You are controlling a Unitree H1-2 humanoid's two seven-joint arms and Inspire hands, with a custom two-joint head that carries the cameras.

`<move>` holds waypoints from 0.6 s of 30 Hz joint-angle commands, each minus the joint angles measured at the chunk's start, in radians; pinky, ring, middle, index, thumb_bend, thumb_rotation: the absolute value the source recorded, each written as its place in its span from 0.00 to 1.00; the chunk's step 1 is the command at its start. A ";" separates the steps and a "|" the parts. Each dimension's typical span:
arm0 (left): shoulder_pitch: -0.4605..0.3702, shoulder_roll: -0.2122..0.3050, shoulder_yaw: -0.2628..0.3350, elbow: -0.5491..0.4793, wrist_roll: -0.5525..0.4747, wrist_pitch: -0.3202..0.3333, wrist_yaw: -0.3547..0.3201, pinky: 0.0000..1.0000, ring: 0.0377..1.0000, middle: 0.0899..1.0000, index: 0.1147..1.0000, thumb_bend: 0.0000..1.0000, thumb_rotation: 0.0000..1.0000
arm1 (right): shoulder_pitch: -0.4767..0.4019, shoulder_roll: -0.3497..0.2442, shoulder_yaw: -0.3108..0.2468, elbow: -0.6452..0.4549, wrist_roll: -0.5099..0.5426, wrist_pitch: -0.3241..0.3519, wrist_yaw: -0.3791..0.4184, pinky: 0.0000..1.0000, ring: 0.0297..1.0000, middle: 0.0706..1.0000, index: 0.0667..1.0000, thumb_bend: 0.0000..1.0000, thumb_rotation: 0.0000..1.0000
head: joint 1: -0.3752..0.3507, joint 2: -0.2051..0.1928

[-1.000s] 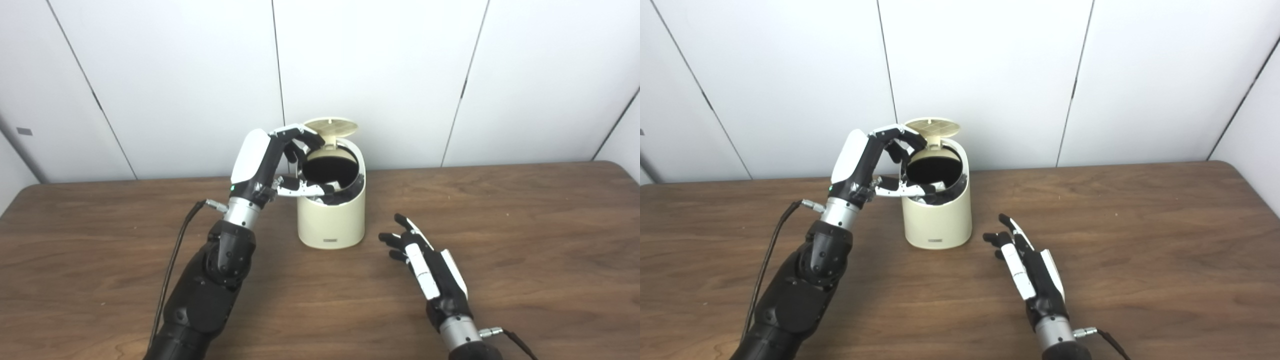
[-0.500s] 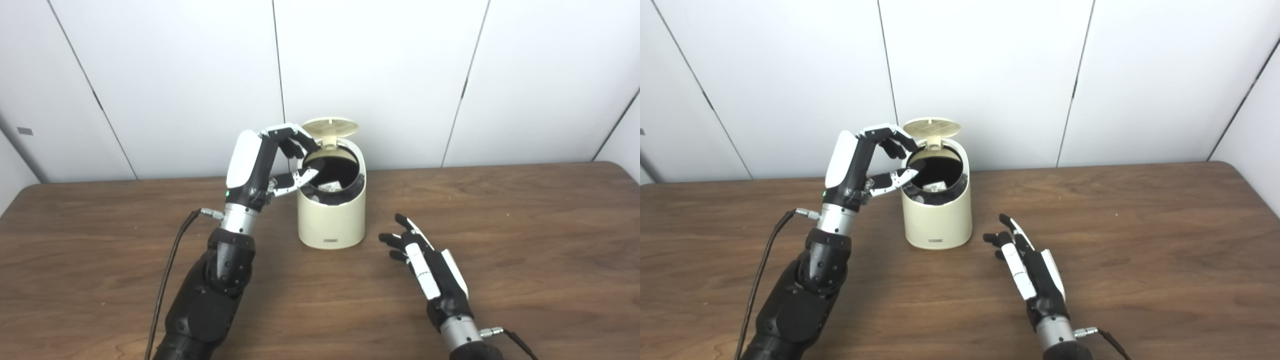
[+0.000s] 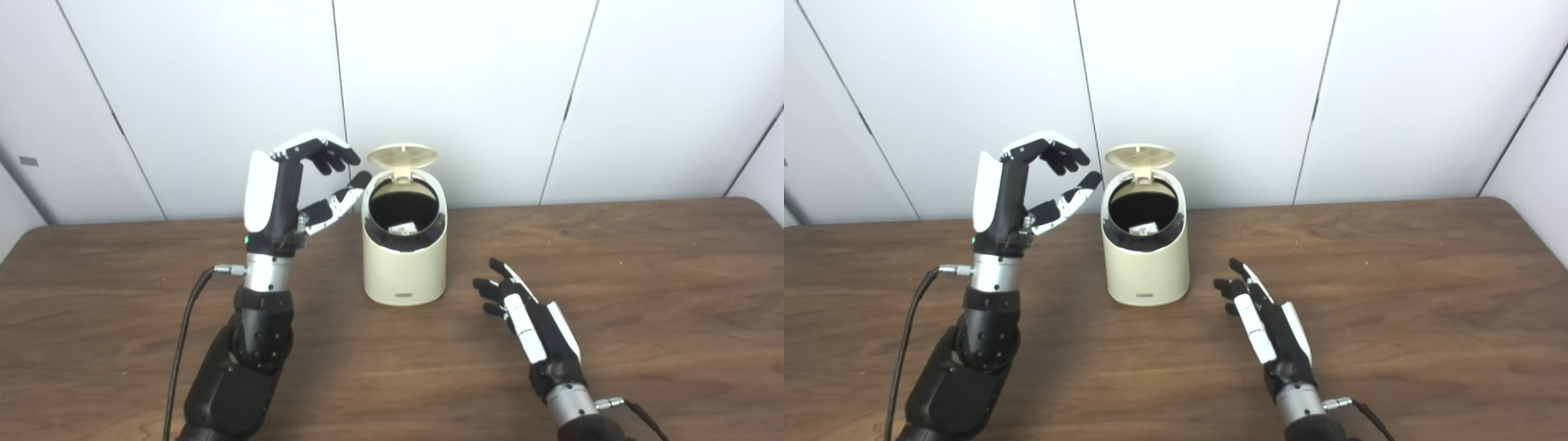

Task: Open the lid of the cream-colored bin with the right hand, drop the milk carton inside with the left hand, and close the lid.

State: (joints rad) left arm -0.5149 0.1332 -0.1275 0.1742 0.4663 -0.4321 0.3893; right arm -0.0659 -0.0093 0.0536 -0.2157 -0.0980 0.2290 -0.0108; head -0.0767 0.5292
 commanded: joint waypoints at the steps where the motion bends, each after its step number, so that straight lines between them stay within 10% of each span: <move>1: -0.006 -0.004 0.029 -0.054 -0.030 0.022 -0.016 0.36 0.42 0.45 0.41 0.48 0.00 | -0.054 0.006 -0.012 -0.037 0.011 -0.062 -0.008 0.83 0.88 0.88 0.90 0.50 0.92 | -0.004 0.004; 11: 0.142 -0.052 0.138 -0.165 -0.241 0.272 -0.155 0.41 0.45 0.44 0.45 0.50 0.00 | -0.230 -0.060 -0.007 -0.016 -0.149 -0.100 -0.048 0.77 0.92 0.99 0.90 0.52 0.87 | -0.013 0.010; 18: 0.231 -0.066 0.149 -0.221 -0.338 0.427 -0.253 0.64 0.69 0.71 0.71 0.57 0.52 | -0.381 -0.104 0.010 -0.024 -0.217 -0.004 0.000 0.76 0.85 0.89 0.90 0.55 0.92 | -0.012 0.011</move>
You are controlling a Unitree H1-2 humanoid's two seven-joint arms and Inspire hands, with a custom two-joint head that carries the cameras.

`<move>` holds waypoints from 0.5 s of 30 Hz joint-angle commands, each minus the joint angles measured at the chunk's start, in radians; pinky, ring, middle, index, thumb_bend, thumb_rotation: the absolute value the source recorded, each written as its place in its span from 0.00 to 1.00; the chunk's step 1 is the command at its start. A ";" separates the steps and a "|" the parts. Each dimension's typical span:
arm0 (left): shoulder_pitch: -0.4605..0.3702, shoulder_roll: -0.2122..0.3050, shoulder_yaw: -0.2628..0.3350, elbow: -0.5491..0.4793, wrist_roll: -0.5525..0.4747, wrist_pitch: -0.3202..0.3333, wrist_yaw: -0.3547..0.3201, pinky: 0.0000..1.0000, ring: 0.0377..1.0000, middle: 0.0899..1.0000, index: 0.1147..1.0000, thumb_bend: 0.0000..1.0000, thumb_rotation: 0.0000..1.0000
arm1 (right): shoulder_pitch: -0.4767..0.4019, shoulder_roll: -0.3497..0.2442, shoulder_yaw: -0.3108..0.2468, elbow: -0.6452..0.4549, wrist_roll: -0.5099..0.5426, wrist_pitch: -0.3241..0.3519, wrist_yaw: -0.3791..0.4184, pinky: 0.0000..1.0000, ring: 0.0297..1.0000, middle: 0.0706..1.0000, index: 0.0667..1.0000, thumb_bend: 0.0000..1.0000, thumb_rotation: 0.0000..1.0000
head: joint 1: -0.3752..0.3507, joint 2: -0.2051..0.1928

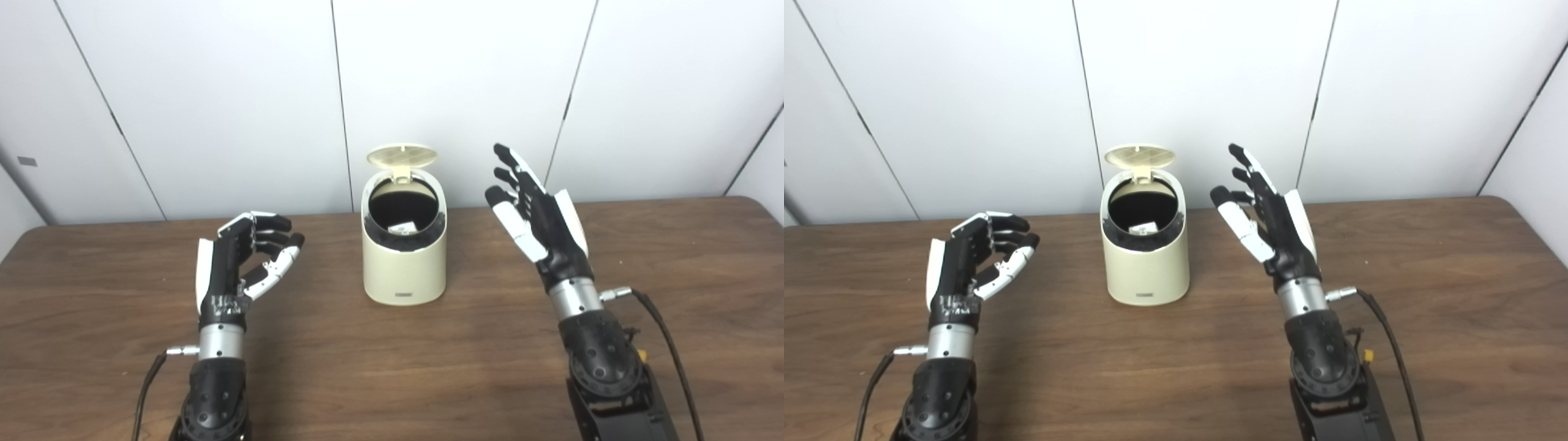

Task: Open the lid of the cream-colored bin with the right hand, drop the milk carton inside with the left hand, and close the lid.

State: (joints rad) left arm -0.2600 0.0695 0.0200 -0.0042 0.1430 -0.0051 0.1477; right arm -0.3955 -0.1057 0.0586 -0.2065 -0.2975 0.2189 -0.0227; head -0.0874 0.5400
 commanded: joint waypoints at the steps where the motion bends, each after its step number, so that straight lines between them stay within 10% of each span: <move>1: -0.014 -0.005 0.002 -0.046 -0.025 0.011 -0.021 0.67 0.71 0.73 0.73 0.56 0.56 | -0.075 -0.014 0.010 -0.028 -0.026 0.015 0.019 0.72 0.84 0.89 0.90 0.54 0.90 | -0.001 0.000; 8: 0.032 -0.013 -0.010 -0.063 -0.107 0.094 -0.111 0.90 0.90 0.93 0.93 0.56 0.82 | -0.230 -0.094 0.095 0.008 -0.151 0.113 0.106 0.74 0.88 0.90 0.84 0.60 0.93 | 0.001 0.000; 15: 0.053 -0.036 -0.016 -0.071 -0.101 0.118 -0.116 1.00 1.00 0.99 1.00 0.59 0.87 | -0.334 -0.134 0.147 0.078 -0.208 0.118 0.165 0.81 0.93 0.94 0.69 0.58 0.94 | 0.007 0.000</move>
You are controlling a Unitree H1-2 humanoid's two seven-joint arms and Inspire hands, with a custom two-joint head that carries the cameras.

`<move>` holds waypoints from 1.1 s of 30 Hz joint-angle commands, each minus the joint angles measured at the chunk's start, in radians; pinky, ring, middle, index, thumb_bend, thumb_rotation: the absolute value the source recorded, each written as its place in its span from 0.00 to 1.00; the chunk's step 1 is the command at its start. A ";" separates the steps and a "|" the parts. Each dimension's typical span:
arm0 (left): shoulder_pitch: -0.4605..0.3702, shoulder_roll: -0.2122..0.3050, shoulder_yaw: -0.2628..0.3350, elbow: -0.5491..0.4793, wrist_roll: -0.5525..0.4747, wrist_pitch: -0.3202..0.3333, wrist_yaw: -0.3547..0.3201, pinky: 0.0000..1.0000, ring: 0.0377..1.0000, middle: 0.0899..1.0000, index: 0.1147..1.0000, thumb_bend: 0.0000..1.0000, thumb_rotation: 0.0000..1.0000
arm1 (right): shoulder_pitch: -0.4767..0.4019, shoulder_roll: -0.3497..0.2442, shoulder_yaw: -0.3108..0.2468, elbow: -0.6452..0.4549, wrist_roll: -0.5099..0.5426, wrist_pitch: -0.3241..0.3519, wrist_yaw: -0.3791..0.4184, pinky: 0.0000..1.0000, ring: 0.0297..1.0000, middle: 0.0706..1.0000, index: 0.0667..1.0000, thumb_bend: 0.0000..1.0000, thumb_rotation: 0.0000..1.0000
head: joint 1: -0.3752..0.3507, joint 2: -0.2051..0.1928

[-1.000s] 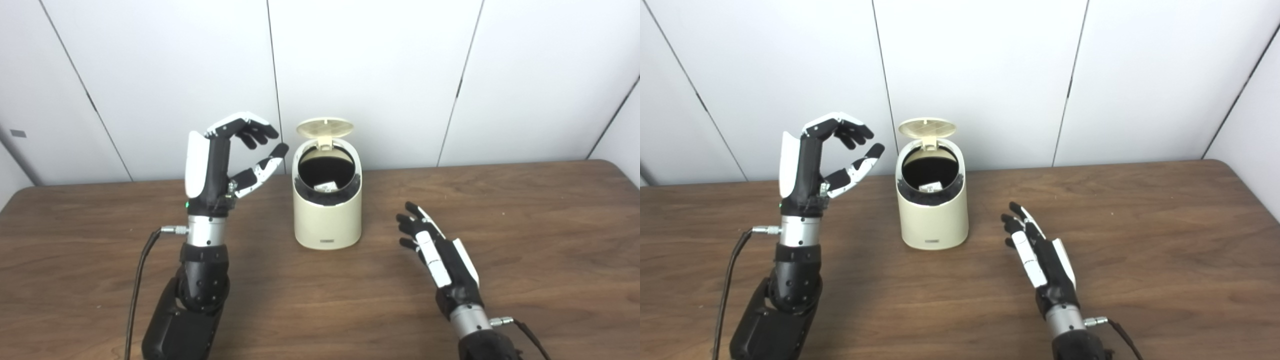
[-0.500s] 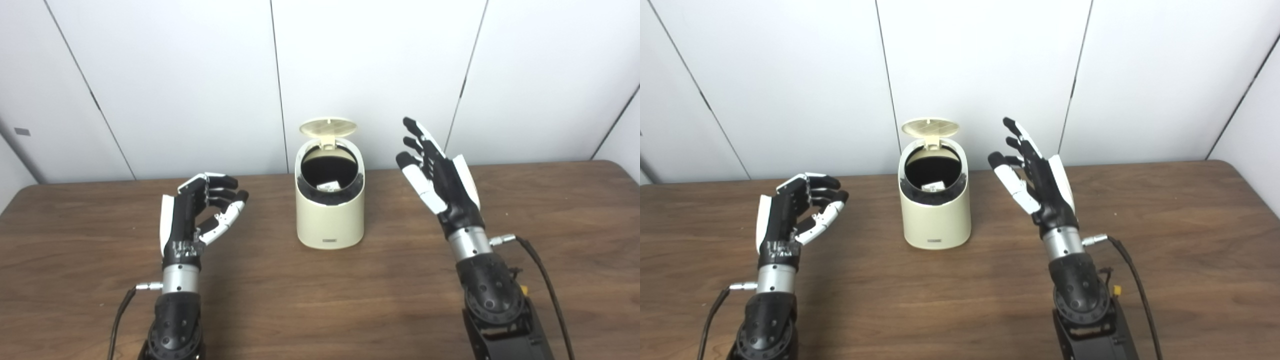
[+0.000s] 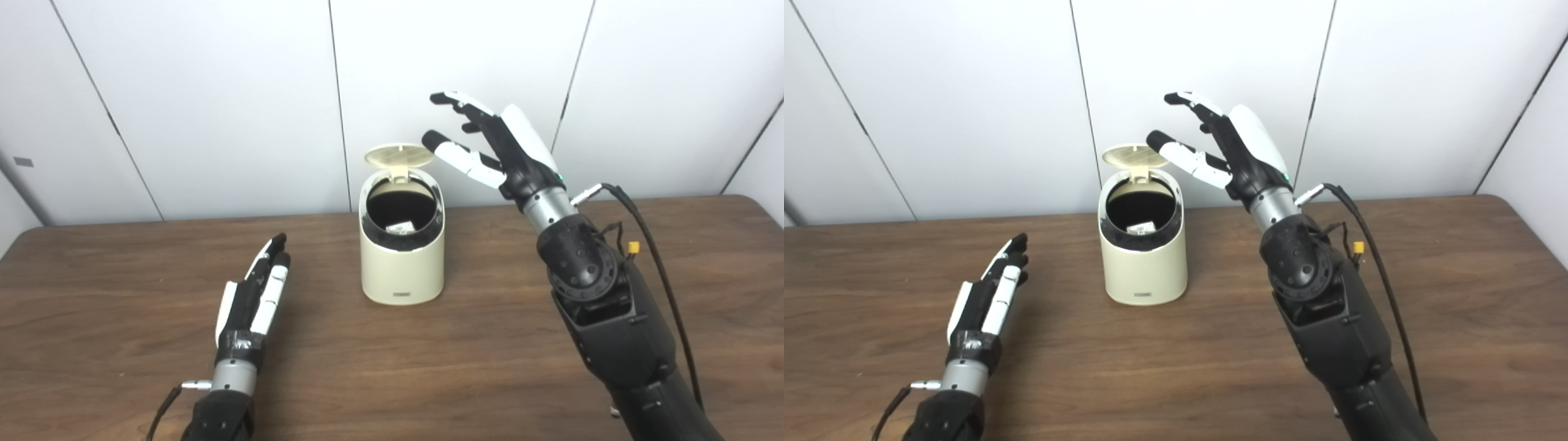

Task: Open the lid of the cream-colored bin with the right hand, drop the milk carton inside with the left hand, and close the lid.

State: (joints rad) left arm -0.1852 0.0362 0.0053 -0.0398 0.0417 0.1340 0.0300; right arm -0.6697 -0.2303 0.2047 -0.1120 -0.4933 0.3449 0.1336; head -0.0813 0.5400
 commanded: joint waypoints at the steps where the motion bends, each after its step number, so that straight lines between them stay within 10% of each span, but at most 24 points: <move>1: -0.019 -0.007 -0.001 -0.039 0.001 -0.015 0.003 1.00 1.00 1.00 1.00 0.59 0.87 | -0.069 -0.008 0.002 -0.007 -0.010 -0.004 0.015 0.81 0.94 0.94 0.67 0.59 0.95 | 0.003 0.001; 33: 0.003 -0.063 0.011 -0.057 -0.040 -0.003 -0.005 1.00 0.98 0.98 1.00 0.63 1.00 | -0.030 -0.086 0.142 -0.052 -0.316 -0.163 0.037 0.92 1.00 0.95 0.52 0.59 0.84 | 0.024 0.020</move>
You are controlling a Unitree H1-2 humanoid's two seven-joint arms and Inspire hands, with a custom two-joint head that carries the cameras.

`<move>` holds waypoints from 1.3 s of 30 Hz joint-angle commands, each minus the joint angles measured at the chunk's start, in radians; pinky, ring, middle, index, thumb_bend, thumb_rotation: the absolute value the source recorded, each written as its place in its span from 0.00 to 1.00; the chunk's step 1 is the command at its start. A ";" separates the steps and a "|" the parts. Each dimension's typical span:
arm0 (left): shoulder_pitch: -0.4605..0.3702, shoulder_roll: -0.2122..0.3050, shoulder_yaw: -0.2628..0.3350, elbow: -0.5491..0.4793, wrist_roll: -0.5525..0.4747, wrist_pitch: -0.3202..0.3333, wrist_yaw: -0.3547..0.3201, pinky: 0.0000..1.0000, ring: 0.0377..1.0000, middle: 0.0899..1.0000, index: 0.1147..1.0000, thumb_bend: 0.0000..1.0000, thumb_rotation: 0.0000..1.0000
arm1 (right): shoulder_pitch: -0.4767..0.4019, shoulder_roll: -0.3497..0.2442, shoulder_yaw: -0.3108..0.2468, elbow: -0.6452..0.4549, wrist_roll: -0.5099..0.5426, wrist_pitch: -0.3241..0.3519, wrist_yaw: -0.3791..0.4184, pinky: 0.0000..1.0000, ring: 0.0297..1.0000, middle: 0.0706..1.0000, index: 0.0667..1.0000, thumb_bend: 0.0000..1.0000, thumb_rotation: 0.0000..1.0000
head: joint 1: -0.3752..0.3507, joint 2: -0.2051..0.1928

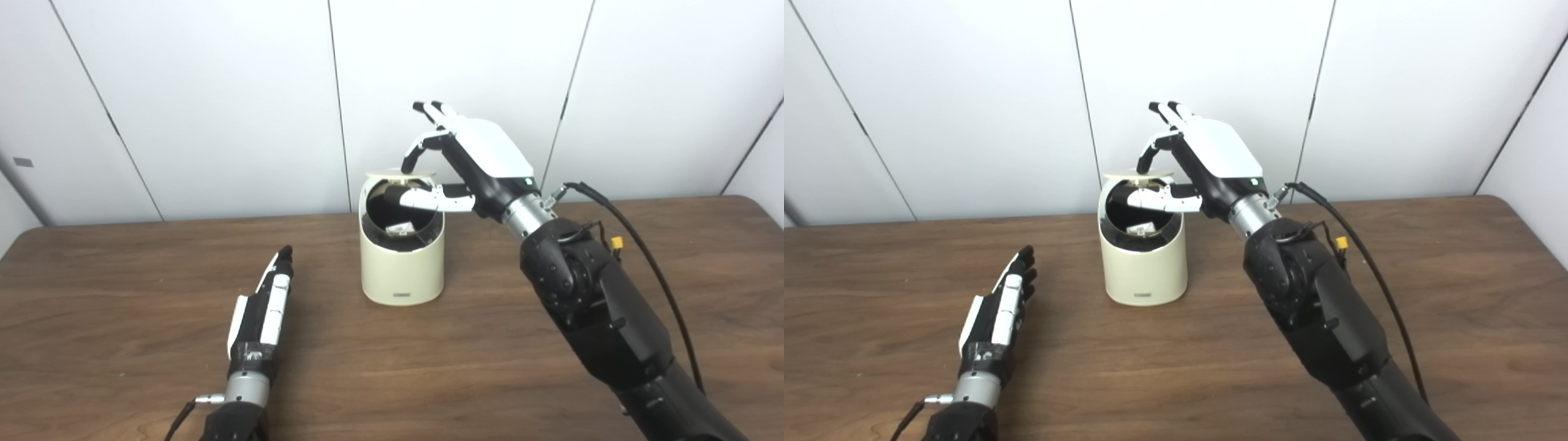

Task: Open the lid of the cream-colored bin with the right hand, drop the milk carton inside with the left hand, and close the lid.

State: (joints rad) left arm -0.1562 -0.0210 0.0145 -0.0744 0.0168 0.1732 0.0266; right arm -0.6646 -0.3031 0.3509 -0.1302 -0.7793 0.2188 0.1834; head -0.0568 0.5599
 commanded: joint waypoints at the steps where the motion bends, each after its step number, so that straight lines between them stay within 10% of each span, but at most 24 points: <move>1: -0.026 -0.007 0.003 -0.025 -0.017 -0.038 -0.001 1.00 0.97 0.98 1.00 0.64 1.00 | -0.032 -0.015 0.000 -0.038 -0.044 -0.040 -0.009 0.92 1.00 0.95 0.52 0.59 0.84 | 0.002 0.005; 39: -0.030 -0.031 0.005 -0.032 -0.045 -0.034 0.018 0.98 0.98 0.98 1.00 0.61 0.99 | 0.088 -0.017 0.050 0.005 -0.195 -0.150 0.038 1.00 1.00 0.95 0.56 0.61 0.88 | 0.016 0.022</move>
State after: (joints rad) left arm -0.1566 -0.0457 0.0212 -0.0757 -0.0345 0.1750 0.0387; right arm -0.5690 -0.3183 0.3991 -0.1113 -0.9650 0.0833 0.2051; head -0.0399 0.5814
